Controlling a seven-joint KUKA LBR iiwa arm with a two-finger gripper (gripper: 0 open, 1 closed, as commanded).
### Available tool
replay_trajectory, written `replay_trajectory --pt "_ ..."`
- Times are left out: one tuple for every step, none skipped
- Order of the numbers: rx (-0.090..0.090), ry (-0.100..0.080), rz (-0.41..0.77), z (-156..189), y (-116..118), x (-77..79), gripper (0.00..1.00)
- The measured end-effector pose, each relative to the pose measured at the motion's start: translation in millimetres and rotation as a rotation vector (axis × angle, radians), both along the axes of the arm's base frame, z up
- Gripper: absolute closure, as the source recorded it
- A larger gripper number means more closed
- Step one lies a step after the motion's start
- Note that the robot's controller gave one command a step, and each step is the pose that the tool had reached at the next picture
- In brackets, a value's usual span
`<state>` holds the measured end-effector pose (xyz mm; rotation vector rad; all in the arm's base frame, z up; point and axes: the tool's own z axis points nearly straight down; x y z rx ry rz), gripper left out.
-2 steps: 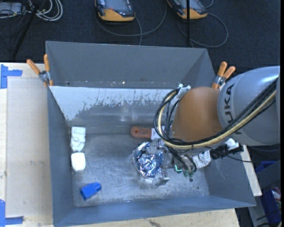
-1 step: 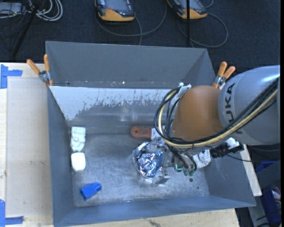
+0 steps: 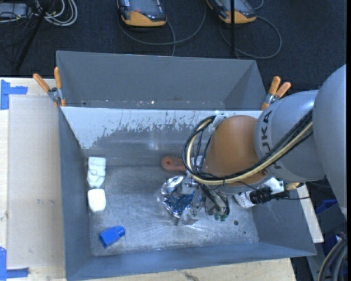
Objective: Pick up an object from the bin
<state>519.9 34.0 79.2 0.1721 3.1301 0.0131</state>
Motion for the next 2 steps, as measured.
replay_trajectory --pt "0.000 0.000 -0.001 0.0 0.0 0.0 1.00" --pt "-0.008 0.007 -0.077 123.6 0.6 9.2 1.00"
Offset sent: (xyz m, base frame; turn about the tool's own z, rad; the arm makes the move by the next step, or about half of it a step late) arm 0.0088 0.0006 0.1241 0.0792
